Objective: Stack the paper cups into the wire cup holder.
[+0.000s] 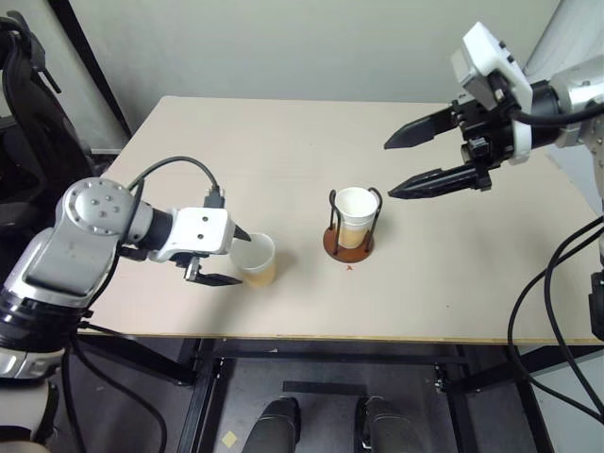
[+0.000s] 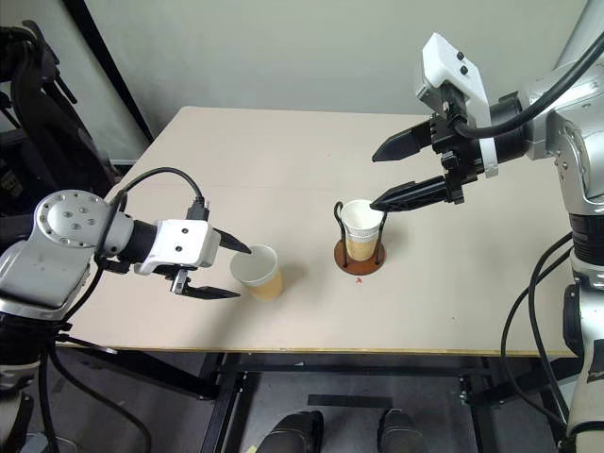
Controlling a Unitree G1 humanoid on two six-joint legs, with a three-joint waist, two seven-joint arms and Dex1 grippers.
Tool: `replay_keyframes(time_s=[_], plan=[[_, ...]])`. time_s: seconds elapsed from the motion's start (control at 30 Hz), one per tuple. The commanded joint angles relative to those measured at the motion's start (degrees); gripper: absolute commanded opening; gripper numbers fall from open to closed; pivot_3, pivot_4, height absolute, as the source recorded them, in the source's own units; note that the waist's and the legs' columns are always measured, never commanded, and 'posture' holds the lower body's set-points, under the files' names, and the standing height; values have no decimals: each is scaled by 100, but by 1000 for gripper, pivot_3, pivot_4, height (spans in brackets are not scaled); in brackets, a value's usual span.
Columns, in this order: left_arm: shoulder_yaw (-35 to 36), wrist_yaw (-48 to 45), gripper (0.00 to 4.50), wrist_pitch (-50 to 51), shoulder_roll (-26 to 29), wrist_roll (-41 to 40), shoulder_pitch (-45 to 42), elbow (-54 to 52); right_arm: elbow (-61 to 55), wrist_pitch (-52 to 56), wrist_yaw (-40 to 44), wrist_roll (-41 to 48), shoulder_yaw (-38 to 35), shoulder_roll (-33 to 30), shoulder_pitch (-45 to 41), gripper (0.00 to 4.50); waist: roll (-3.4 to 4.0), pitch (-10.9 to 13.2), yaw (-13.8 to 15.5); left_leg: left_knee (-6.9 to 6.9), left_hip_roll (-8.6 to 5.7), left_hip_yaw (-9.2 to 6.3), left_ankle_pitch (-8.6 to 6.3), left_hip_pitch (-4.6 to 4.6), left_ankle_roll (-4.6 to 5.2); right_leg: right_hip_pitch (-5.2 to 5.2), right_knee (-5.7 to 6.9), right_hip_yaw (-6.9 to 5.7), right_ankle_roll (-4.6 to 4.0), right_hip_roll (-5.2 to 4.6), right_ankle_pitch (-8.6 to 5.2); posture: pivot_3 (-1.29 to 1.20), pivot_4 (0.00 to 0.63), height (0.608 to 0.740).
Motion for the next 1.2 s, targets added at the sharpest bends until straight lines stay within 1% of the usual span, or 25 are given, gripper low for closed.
replay_keyframes(time_s=[0.03,0.23,0.57,0.77,0.87,1.07,1.17,1.2], plan=[[-6,-85,3924,-198,-18,124,-175,108,-77,-66,-47,47,-93,-96,-69,4069,0,0,0,0,0,0,0,0,0,0,0,0,1,0,0,0,150,740],[-92,-164,3924,-292,-101,239,-234,223,-120,-38,-89,66,-104,-119,-50,4069,0,0,0,0,0,0,0,-2,3,0,0,0,2,0,-1,0,150,740],[-218,-150,3924,-581,-260,400,-76,372,-107,-55,-142,76,-108,-144,-31,4069,0,0,0,0,0,0,1,-1,5,1,0,0,2,0,-1,0,150,740],[-326,-75,3924,-734,-483,569,-105,684,-90,-61,-160,67,-102,-156,-36,4069,0,0,0,1,0,0,2,-1,7,2,0,-1,2,0,-1,0,150,740],[-365,-55,3341,-828,-644,627,-201,963,-53,-87,-153,49,-80,-161,-33,4115,0,0,1,1,-1,0,3,-1,8,3,0,-1,2,0,-1,0,150,740],[-373,-222,1263,-1004,-829,635,-421,1370,78,-191,-46,4,-4,-216,-1,4115,-1,0,4,3,-1,0,4,-2,9,4,1,-2,3,0,0,0,150,740],[-327,-516,192,-798,-836,432,-619,1426,390,-416,65,-67,19,-227,5,4115,-1,0,5,3,-1,0,4,-2,10,4,0,-3,3,0,0,0,150,740],[-286,-683,51,-593,-831,268,-691,1375,572,-501,96,-105,26,-217,-7,4115,-2,-1,5,4,-1,0,4,-2,10,4,0,-2,3,0,0,0,150,740]])
